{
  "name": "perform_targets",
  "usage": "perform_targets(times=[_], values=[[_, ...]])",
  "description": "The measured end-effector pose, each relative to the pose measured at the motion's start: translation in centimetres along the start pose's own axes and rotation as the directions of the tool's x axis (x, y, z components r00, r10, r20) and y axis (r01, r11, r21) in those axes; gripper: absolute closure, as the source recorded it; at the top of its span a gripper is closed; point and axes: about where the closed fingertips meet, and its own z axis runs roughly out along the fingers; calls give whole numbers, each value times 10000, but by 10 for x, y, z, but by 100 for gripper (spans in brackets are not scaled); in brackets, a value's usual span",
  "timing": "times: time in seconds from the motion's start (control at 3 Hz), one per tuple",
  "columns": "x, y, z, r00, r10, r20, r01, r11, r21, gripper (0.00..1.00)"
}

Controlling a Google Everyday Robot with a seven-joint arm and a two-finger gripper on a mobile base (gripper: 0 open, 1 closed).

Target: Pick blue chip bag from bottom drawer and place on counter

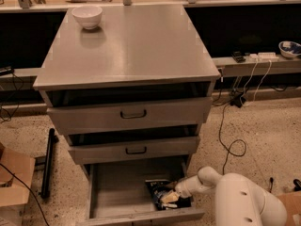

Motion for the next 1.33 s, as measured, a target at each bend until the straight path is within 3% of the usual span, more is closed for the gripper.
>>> perform_targets(times=[0.33,0.67,1.0,1.33], values=[[-21,5,-12,9976,-356,587,351,9993,102,89],[-59,23,-42,9853,-1118,1292,1052,9928,565,100],[-100,56,-82,9569,-2248,1841,2075,9722,1086,100],[-135,104,-124,9202,-3436,1876,3210,9366,1405,100]])
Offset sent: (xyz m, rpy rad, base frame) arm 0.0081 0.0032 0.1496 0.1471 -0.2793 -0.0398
